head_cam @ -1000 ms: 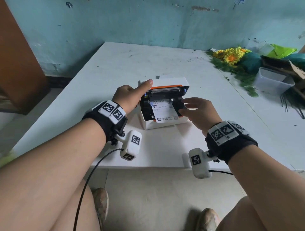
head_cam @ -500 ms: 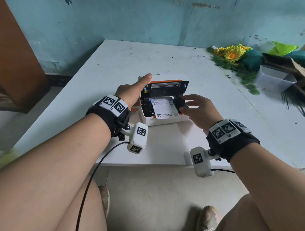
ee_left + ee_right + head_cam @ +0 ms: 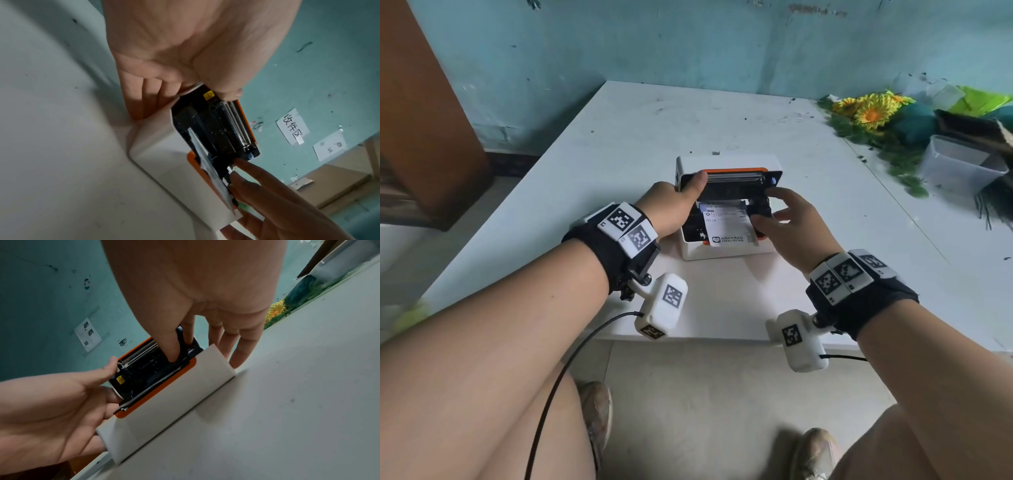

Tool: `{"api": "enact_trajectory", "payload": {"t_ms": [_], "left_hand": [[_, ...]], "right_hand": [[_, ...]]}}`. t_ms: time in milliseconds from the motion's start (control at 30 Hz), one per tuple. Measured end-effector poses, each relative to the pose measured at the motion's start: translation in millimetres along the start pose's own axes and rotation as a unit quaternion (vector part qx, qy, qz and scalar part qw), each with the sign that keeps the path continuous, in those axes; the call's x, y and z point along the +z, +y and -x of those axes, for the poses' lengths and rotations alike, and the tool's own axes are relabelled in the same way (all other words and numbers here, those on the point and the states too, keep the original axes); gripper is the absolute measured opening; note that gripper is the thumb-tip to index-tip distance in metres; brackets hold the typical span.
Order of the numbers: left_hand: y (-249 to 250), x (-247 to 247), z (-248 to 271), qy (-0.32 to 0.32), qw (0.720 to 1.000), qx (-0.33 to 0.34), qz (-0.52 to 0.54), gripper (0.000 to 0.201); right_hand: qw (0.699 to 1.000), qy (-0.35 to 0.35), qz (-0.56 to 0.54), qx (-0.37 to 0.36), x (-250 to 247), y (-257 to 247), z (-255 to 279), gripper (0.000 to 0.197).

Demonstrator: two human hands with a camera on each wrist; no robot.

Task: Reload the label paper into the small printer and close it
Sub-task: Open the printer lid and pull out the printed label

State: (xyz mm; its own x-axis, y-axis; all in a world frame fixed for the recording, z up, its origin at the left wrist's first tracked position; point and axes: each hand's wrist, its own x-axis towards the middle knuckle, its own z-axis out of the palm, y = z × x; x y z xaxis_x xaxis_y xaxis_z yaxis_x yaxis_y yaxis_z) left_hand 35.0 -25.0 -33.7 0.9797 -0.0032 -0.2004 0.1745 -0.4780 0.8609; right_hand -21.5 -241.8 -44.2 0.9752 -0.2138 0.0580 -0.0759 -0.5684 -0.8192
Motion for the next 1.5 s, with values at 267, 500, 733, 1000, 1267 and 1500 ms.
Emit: {"api": "enact_trajectory", "payload": {"t_ms": [267,500,733,1000,1267,1500], "left_hand": [[3.4,-2.4,-7.9,-0.057,0.983,-0.056,0.168,0.08],[12.5,-4.2,-7.7,-0.094,0.972,-0.071,0.205,0.042],[14.4,-2.1,7.2,-0.047,0.966,-0.068,0.244,0.026],[4.6,2.2,5.0,0.013,0.982,-0.005,0.187,0.018],[-7.5,14.6,0.8,-0.011,0.995,0.074,0.059,0.018],[-11.8,14.8,1.0,-0.035,0.995,0.076,0.044,0.045]], "right_hand": [[0.999,-0.019,0.027,0.0,1.2,-2.4,0.1,0.072],[0.998,-0.014,0.068,0.0,9.9,-2.0,-2.4,0.074],[0.996,-0.016,0.085,0.004,9.9,-2.5,-0.9,0.074],[0.995,-0.027,0.094,0.013,12.5,-6.6,3.7,0.075],[0.997,-0.029,0.067,0.005,10.6,-2.4,-0.7,0.082],[0.994,-0.051,0.094,0.01,-3.5,-12.6,1.5,0.076]]}}
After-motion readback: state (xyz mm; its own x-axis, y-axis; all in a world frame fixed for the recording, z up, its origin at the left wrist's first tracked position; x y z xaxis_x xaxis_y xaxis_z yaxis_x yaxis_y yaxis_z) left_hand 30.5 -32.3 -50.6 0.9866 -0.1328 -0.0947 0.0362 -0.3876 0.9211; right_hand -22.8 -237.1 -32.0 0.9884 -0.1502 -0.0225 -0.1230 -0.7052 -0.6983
